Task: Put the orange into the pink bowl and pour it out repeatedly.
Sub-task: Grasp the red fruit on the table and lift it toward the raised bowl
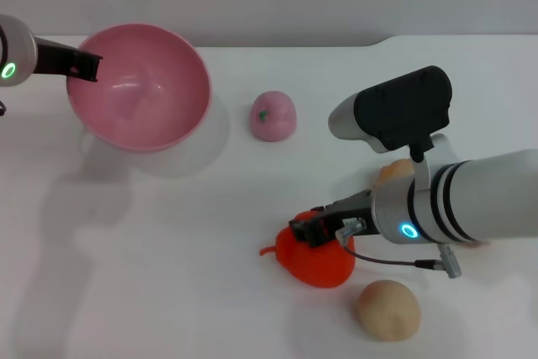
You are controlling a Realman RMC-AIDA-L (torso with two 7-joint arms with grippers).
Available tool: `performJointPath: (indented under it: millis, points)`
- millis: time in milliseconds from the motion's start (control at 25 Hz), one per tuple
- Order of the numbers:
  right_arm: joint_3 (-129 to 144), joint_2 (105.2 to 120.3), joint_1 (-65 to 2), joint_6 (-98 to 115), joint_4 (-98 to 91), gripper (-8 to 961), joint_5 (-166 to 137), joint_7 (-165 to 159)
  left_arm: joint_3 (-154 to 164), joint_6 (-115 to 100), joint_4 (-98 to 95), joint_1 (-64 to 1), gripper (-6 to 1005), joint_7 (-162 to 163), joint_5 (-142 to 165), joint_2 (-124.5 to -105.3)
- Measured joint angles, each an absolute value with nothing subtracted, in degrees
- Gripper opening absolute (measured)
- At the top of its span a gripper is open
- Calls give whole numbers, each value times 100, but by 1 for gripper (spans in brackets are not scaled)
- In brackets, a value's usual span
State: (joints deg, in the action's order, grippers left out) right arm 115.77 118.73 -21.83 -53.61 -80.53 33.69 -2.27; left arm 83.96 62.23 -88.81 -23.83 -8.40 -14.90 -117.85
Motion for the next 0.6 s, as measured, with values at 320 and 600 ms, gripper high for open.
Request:
performJointPath:
  millis: [320,600]
  points:
    - [11557,11874,-2189,-5336,-8031,271,3360,-149,8391,6191,-8821,-2473,47,-909,-1503,-11785]
    - [11472,11872,-2081,-5371,-8512,120,3356,-20,8396,6140,-8756,-2487,47,-916,-1504,-11786]
